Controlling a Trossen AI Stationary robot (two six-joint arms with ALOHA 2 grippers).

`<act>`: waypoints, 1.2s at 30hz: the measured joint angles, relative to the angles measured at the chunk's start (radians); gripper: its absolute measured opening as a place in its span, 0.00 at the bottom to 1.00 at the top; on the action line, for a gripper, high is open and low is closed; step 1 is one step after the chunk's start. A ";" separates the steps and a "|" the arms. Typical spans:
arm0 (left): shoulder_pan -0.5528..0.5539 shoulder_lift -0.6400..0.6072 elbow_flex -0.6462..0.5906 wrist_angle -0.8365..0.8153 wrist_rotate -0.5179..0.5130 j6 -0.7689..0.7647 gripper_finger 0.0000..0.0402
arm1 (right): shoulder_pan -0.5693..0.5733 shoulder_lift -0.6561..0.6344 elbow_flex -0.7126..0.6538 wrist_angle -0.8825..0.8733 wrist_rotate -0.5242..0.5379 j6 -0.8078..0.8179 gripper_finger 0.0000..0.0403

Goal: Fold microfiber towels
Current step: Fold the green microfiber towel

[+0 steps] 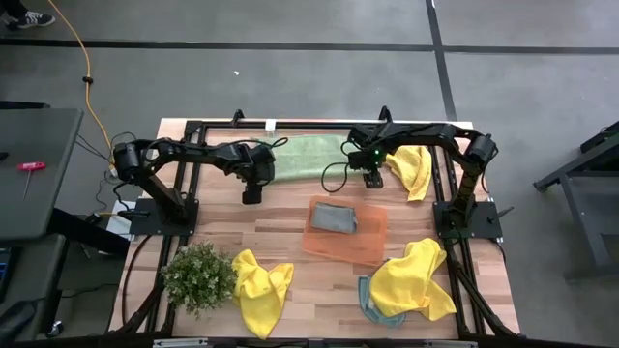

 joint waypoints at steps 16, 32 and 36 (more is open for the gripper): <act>-0.001 0.001 0.002 -0.035 -0.021 0.053 0.22 | 0.063 -0.003 -0.036 0.059 0.099 0.134 0.46; 0.003 0.000 0.011 -0.124 0.046 -0.088 0.01 | 0.076 -0.006 -0.034 -0.012 -0.020 0.284 0.02; 0.002 0.000 0.012 -0.141 0.078 -0.167 0.00 | 0.076 -0.023 -0.039 -0.028 -0.113 0.349 0.01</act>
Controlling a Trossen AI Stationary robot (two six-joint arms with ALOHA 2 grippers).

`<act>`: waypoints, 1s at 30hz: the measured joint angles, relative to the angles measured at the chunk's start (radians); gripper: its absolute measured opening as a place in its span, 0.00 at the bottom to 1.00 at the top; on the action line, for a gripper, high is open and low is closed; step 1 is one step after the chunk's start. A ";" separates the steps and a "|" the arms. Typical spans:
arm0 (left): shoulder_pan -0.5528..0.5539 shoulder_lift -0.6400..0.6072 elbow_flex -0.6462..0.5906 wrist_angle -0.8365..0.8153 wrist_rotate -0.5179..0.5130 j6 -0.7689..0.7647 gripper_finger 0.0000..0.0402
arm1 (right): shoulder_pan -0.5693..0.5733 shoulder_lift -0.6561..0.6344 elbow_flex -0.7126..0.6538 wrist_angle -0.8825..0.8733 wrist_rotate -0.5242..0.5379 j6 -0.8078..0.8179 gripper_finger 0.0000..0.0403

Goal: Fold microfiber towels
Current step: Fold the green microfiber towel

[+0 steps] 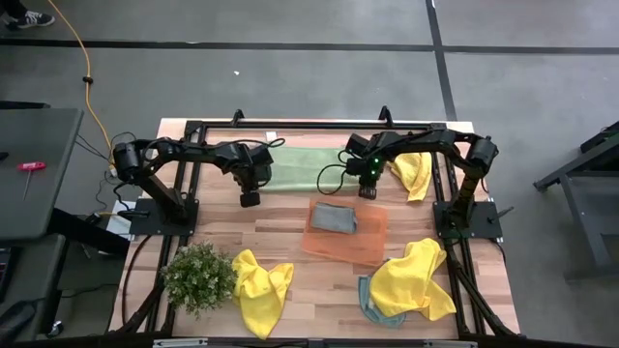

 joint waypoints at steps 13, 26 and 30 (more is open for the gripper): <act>0.018 -0.036 0.123 -0.162 0.051 -0.123 0.00 | -0.028 -0.104 0.000 -0.058 -0.083 0.172 0.00; 0.110 -0.042 0.153 -0.141 0.000 -0.272 0.00 | -0.123 -0.106 0.001 -0.037 -0.160 0.361 0.00; 0.122 -0.042 0.153 -0.102 -0.053 -0.287 0.00 | -0.151 -0.106 0.002 -0.002 -0.160 0.417 0.00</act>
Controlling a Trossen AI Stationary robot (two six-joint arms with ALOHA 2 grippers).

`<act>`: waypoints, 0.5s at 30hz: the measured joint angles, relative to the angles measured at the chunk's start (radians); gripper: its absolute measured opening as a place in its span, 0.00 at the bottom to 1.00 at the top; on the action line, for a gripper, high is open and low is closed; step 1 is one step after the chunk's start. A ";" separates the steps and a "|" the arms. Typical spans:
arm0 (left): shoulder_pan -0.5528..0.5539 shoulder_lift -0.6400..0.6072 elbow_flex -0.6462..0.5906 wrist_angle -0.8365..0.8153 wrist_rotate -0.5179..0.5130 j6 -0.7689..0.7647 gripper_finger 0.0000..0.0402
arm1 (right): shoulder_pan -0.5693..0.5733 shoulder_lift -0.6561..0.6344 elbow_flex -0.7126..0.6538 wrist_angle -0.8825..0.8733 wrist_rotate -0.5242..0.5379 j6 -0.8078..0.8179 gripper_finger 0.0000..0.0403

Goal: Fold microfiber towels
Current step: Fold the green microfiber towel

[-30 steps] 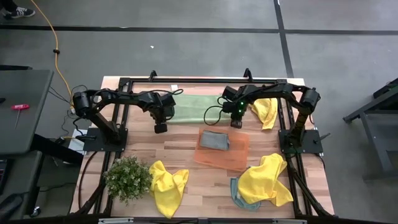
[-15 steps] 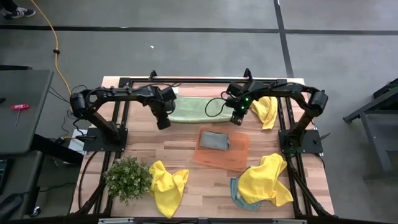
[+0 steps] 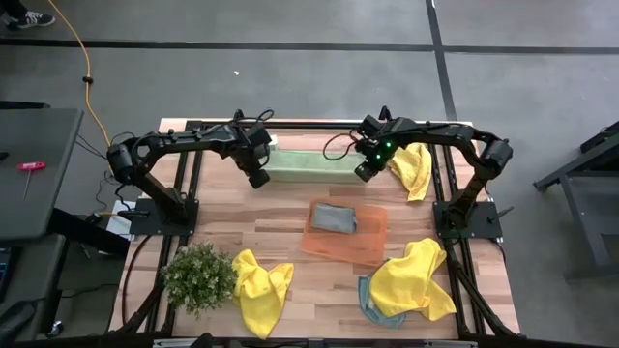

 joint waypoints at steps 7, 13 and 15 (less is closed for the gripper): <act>0.017 0.000 0.000 0.097 -0.048 -0.056 0.00 | -0.026 0.000 0.000 0.082 0.006 0.098 0.00; 0.017 0.000 0.000 0.145 -0.116 -0.080 0.00 | -0.027 -0.001 0.001 0.117 0.086 0.156 0.00; 0.017 0.000 0.000 0.145 -0.146 -0.088 0.00 | -0.027 -0.001 0.001 0.116 0.129 0.165 0.00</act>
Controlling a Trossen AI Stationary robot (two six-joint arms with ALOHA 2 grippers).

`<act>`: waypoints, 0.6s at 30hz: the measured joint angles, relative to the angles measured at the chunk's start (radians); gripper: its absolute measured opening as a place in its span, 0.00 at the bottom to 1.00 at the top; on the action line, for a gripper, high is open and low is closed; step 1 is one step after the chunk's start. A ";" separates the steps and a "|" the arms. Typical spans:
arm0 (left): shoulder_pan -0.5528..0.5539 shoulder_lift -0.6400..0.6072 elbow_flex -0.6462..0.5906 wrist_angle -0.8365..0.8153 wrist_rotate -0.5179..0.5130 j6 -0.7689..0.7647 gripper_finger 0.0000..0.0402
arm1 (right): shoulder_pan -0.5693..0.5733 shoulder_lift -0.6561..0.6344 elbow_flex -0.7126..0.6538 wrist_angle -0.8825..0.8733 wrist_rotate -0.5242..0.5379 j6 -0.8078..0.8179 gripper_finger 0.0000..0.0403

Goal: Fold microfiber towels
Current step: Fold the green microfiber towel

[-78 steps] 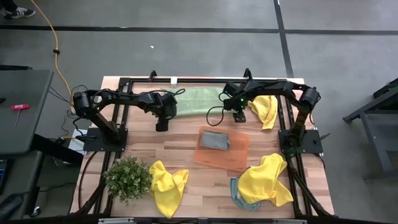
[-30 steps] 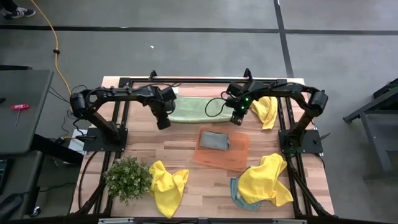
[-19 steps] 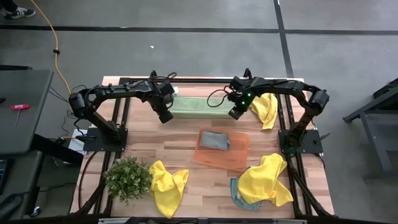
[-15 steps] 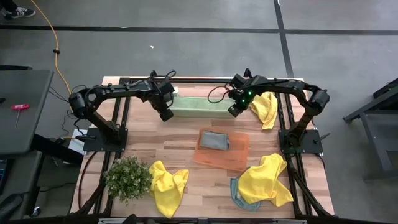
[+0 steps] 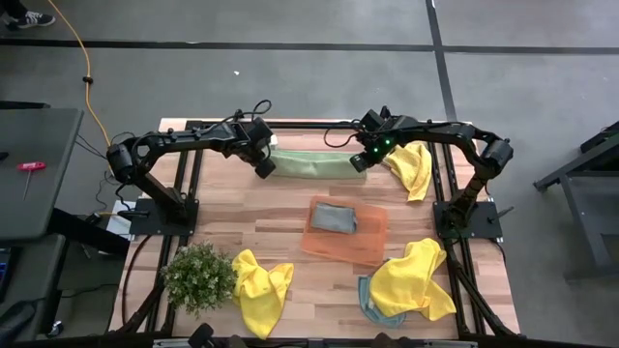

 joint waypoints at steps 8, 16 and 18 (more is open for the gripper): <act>0.000 0.000 0.000 0.026 -0.102 -0.026 0.00 | 0.000 0.000 0.000 0.019 0.103 0.043 0.00; 0.000 0.000 0.000 0.046 -0.109 -0.052 0.00 | 0.013 0.000 0.000 0.020 0.121 0.062 0.00; 0.000 0.000 0.000 0.046 -0.114 -0.052 0.00 | 0.015 0.000 0.000 0.020 0.121 0.062 0.00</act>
